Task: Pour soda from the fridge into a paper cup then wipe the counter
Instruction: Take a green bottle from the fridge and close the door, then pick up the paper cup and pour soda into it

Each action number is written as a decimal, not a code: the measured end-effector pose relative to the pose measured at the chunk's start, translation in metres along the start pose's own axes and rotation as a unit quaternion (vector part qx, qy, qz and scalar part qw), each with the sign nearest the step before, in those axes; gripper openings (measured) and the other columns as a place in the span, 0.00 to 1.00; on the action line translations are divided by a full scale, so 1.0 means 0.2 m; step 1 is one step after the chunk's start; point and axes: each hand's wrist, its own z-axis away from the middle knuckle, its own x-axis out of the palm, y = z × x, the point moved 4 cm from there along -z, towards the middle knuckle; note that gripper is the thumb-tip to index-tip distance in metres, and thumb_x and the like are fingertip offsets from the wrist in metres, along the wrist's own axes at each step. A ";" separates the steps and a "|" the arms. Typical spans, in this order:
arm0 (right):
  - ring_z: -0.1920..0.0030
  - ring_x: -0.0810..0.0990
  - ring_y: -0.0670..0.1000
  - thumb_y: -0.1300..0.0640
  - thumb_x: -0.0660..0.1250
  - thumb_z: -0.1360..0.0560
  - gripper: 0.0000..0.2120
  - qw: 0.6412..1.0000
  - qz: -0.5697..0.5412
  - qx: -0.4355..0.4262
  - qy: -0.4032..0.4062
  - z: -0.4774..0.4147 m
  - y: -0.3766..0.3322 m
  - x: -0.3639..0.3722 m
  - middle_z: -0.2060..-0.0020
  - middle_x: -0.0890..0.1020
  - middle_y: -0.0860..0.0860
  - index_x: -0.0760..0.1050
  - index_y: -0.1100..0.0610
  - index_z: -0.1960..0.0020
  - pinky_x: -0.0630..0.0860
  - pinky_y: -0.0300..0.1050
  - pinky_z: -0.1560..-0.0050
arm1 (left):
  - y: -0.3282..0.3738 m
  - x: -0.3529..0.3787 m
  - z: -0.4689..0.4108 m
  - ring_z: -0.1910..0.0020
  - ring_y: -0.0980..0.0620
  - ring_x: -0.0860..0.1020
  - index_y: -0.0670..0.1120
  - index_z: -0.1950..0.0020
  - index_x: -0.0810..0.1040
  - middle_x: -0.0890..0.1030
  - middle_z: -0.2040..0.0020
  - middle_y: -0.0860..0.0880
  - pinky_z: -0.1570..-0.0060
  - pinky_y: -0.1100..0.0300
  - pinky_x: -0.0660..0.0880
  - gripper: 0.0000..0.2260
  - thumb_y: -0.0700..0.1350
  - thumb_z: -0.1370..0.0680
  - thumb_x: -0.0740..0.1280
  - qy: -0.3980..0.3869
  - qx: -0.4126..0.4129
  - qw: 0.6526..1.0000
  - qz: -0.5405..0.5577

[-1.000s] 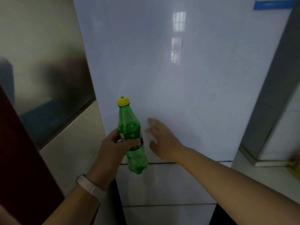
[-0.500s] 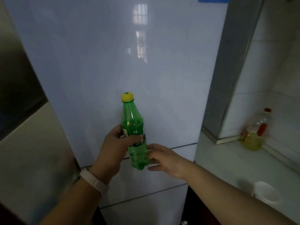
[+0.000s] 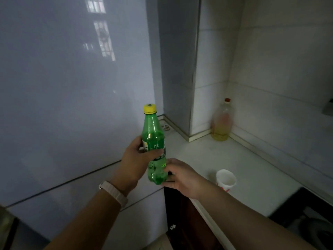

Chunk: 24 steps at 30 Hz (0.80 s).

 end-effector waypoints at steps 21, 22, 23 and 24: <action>0.48 0.82 0.53 0.65 0.63 0.28 0.11 0.987 -0.075 0.070 0.127 0.23 0.44 -0.89 0.51 0.84 0.53 0.76 0.56 0.48 0.79 0.49 0.43 | -0.57 0.94 -0.01 0.53 0.44 0.84 0.47 0.42 0.75 0.85 0.53 0.45 0.52 0.46 0.81 0.31 0.47 0.44 0.79 -0.164 -0.131 0.977 -0.027; 0.48 0.82 0.53 0.64 0.63 0.29 0.11 0.986 -0.077 0.073 0.130 0.21 0.46 -0.90 0.51 0.84 0.53 0.77 0.56 0.48 0.78 0.49 0.42 | -0.60 0.96 -0.03 0.53 0.44 0.84 0.47 0.42 0.75 0.85 0.53 0.45 0.52 0.46 0.81 0.31 0.46 0.43 0.79 -0.171 -0.138 0.975 -0.024; 0.47 0.82 0.53 0.63 0.64 0.31 0.14 0.985 -0.078 0.077 0.136 0.19 0.48 -0.92 0.50 0.84 0.54 0.78 0.57 0.47 0.79 0.49 0.43 | -0.63 0.98 -0.04 0.54 0.44 0.85 0.46 0.41 0.75 0.86 0.53 0.45 0.52 0.47 0.81 0.31 0.44 0.42 0.79 -0.176 -0.145 0.973 -0.021; 0.47 0.82 0.53 0.63 0.64 0.33 0.18 0.983 -0.079 0.084 0.143 0.17 0.49 -0.94 0.48 0.85 0.54 0.77 0.58 0.44 0.80 0.48 0.45 | -0.66 1.00 -0.06 0.54 0.45 0.85 0.46 0.40 0.75 0.86 0.53 0.45 0.53 0.48 0.81 0.31 0.43 0.41 0.79 -0.182 -0.151 0.971 -0.019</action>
